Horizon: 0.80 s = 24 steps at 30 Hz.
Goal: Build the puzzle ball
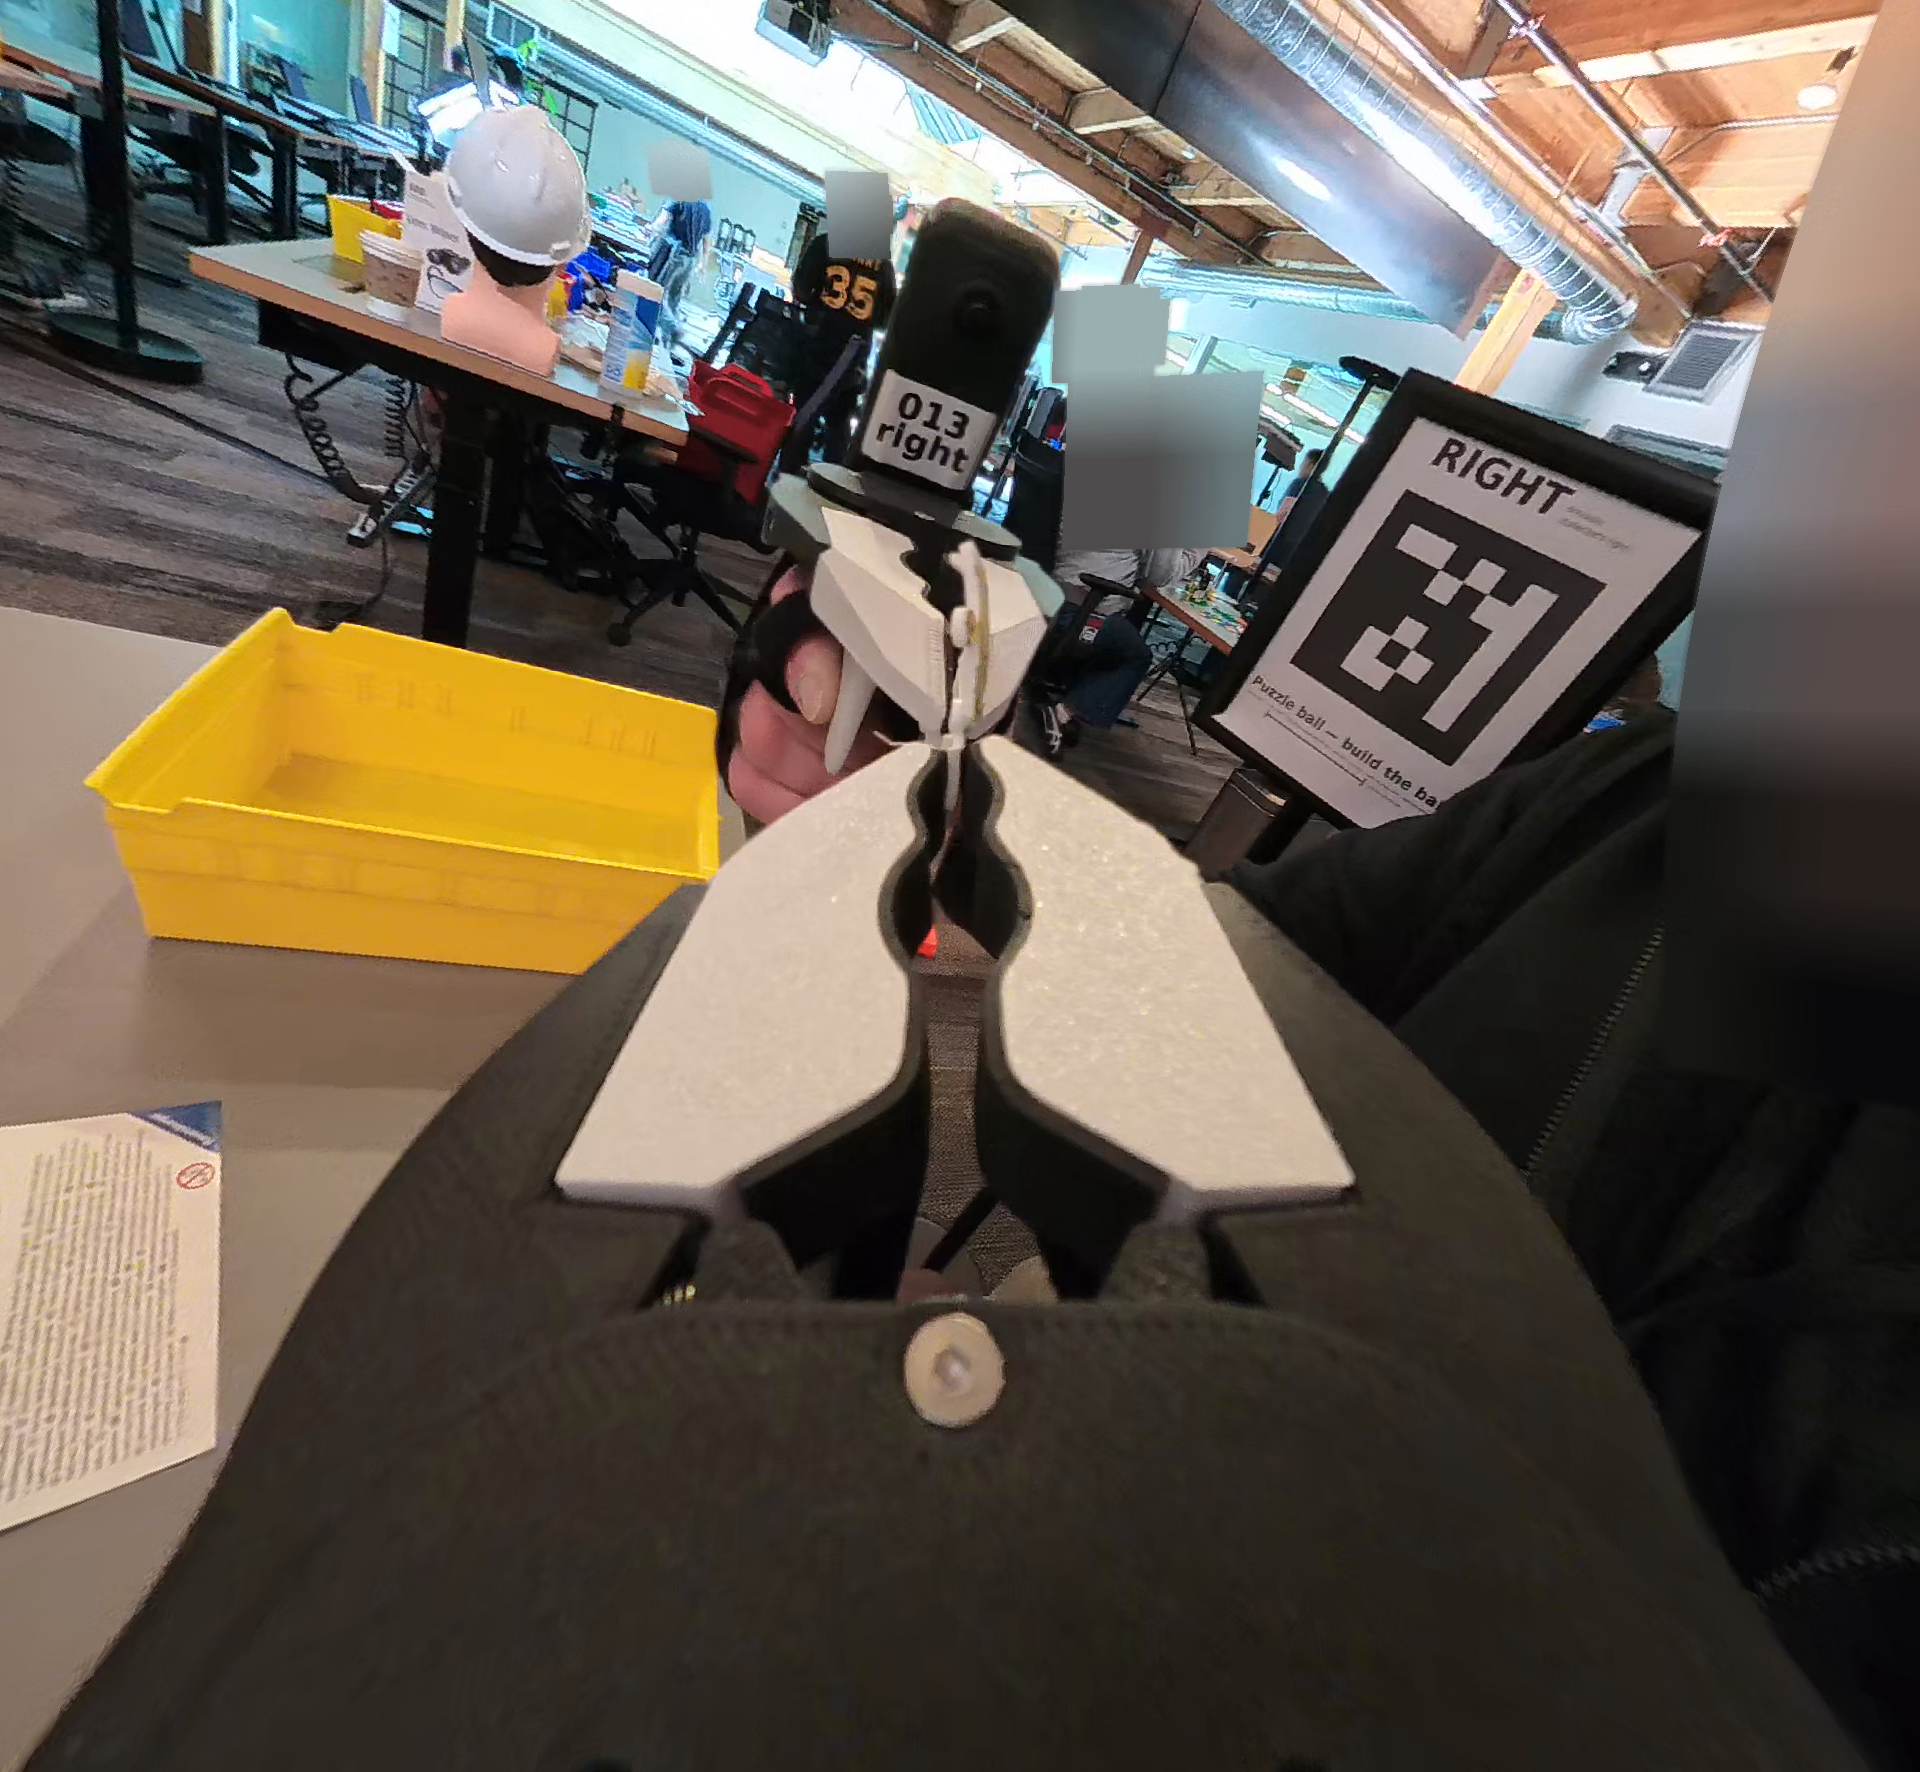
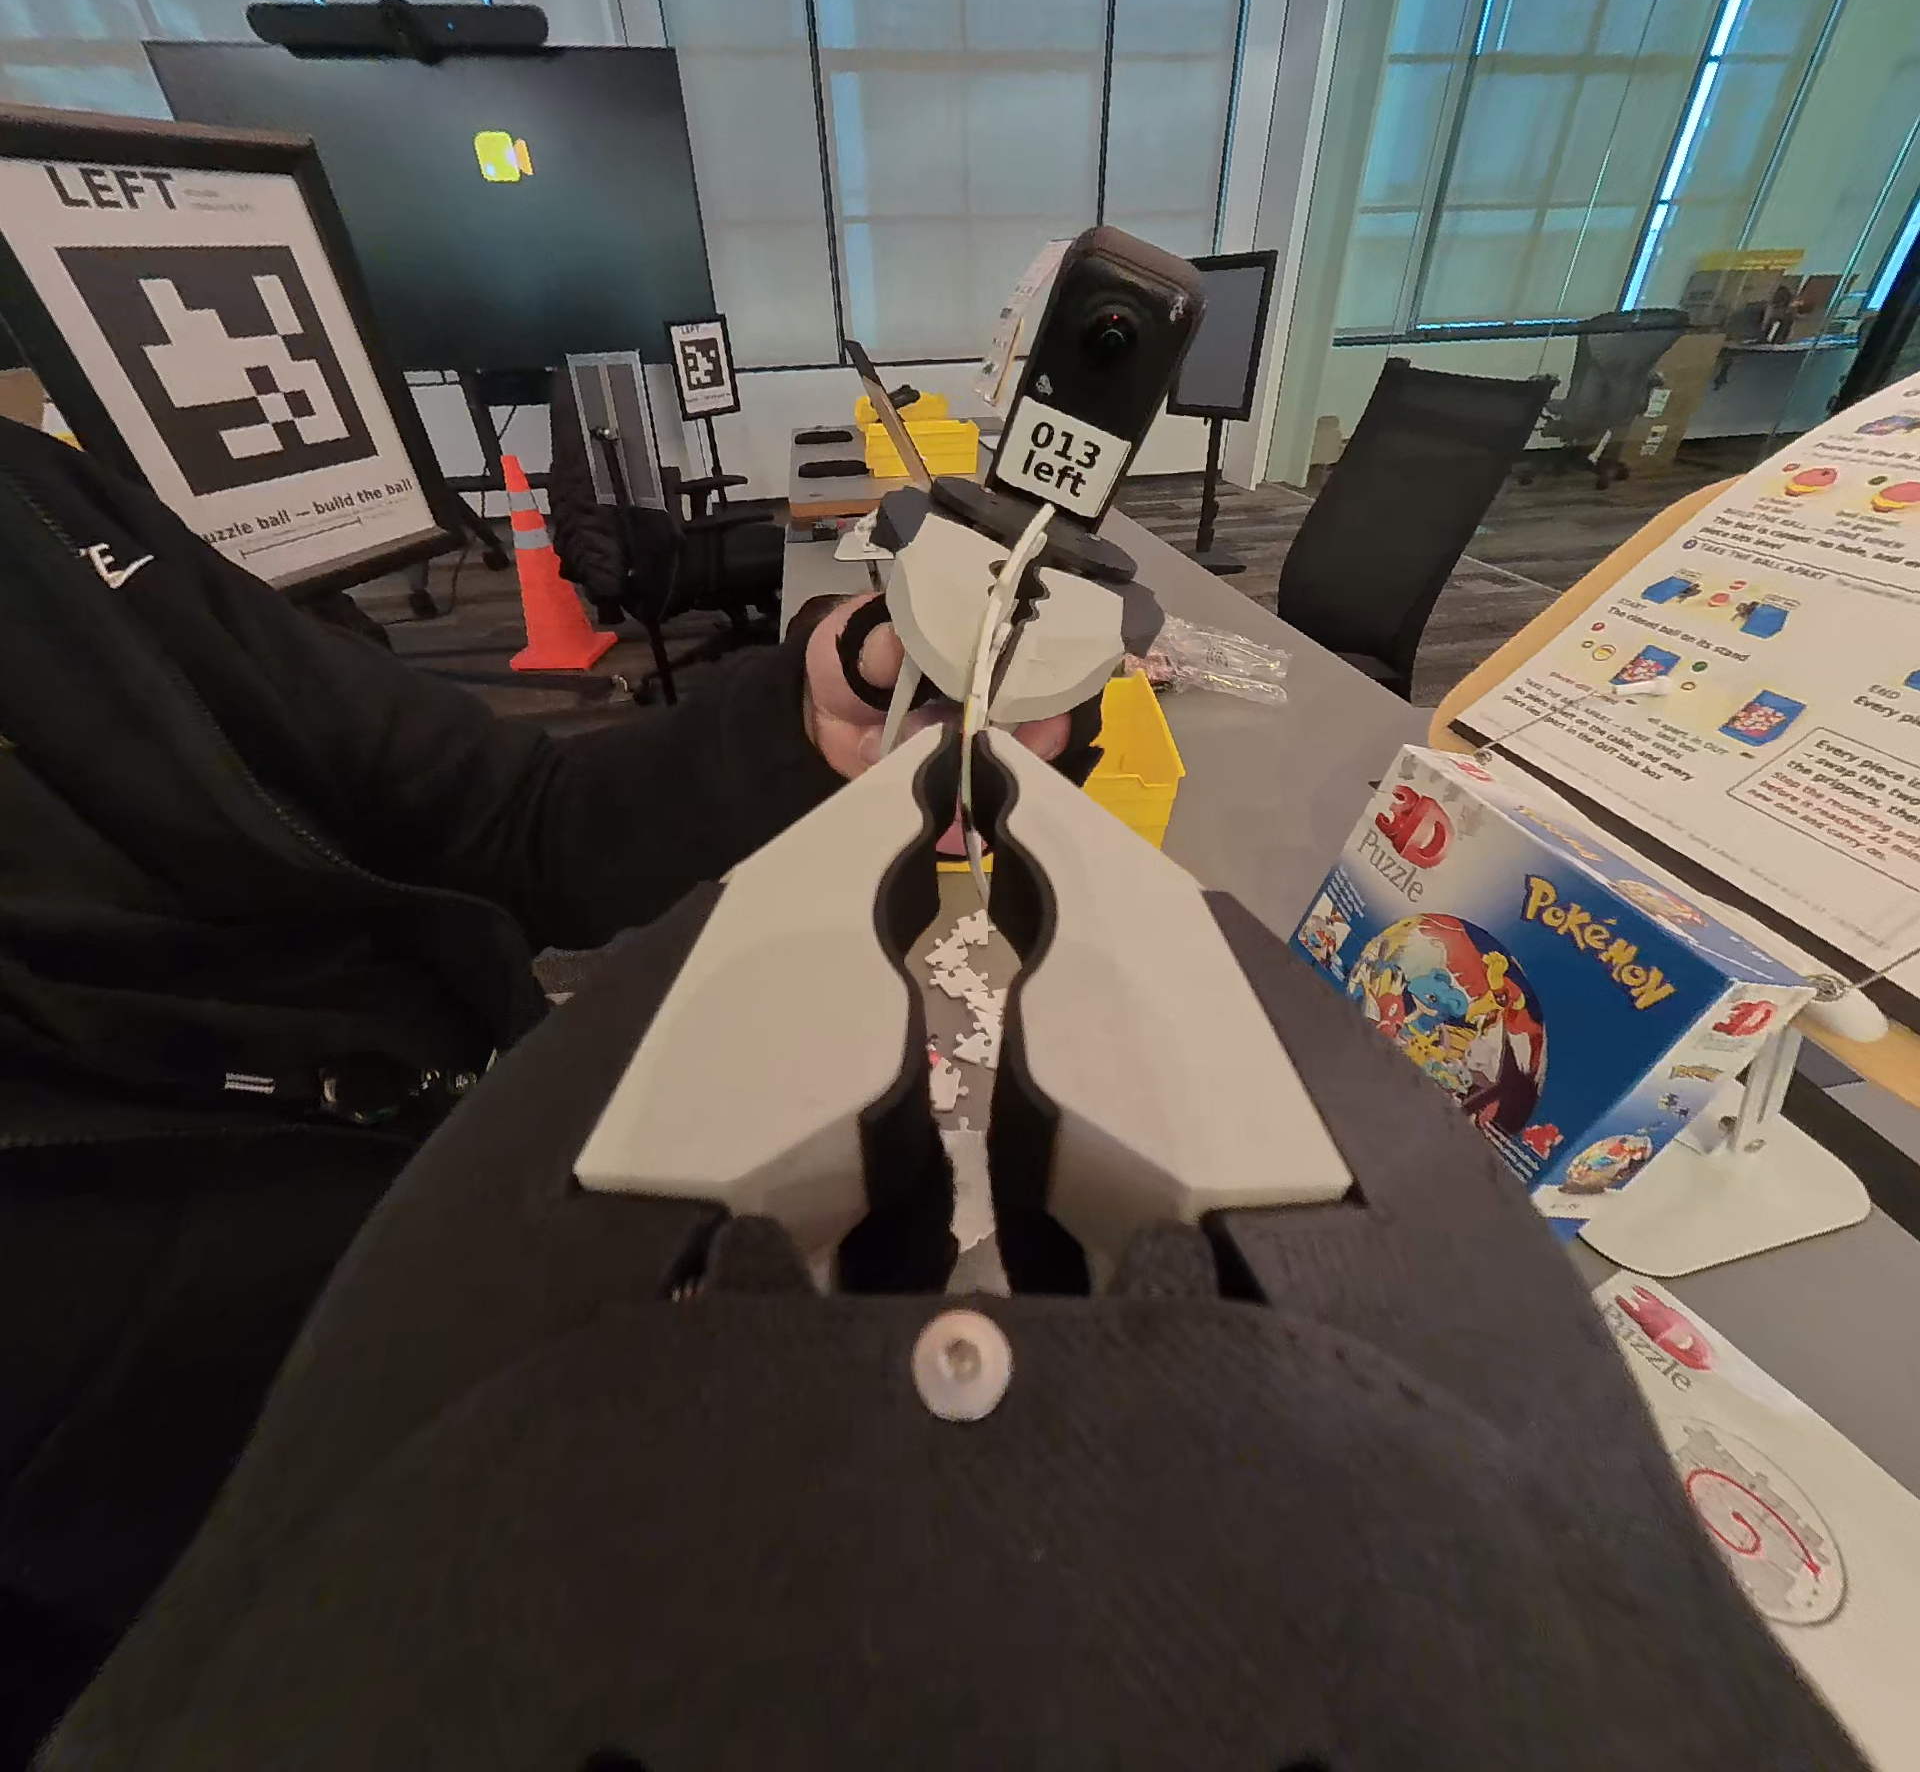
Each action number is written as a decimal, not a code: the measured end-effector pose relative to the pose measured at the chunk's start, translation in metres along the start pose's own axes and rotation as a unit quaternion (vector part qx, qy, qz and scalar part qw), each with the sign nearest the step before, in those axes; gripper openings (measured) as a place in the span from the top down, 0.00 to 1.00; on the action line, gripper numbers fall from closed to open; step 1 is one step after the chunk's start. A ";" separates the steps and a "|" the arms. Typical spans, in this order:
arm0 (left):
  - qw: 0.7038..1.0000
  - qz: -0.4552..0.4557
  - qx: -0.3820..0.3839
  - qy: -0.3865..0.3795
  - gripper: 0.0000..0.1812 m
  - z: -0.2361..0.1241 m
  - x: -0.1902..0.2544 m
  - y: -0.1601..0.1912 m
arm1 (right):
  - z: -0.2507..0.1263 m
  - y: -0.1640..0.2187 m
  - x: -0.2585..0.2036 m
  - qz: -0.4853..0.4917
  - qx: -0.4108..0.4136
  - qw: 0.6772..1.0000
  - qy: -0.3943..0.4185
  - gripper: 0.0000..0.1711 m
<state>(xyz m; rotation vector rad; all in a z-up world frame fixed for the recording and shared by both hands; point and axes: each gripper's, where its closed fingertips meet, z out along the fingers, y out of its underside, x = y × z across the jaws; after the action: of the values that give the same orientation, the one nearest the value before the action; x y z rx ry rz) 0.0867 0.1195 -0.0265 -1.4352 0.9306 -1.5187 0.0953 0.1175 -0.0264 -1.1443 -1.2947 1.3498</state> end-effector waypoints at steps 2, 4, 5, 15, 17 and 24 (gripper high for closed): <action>1.000 -0.007 0.002 0.009 0.99 0.000 -0.002 0.000 | 0.000 0.001 0.002 -0.002 -0.005 1.000 0.006 1.00; 1.000 -0.022 0.005 0.017 0.99 -0.001 -0.007 0.003 | 0.000 0.005 0.005 -0.003 -0.017 1.000 0.017 0.99; 1.000 -0.026 0.003 0.016 0.99 -0.001 -0.010 0.004 | 0.000 0.008 0.008 -0.002 -0.024 0.999 0.023 1.00; 1.000 -0.017 0.003 0.006 0.99 -0.004 -0.027 0.016 | 0.004 0.018 0.022 0.066 0.000 0.998 0.010 0.98; 1.000 -0.014 -0.001 0.000 0.99 -0.004 -0.030 0.018 | 0.004 0.021 0.023 0.087 0.002 0.996 -0.001 0.96; 0.999 0.008 -0.038 -0.025 0.99 0.000 -0.036 0.027 | 0.006 0.027 0.027 0.121 0.014 0.992 -0.019 1.00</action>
<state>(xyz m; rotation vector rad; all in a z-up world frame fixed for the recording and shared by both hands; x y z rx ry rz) 0.0891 0.1422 -0.0654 -1.5083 0.9762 -1.4438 0.0847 0.1421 -0.0537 -1.2929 -1.1874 1.5682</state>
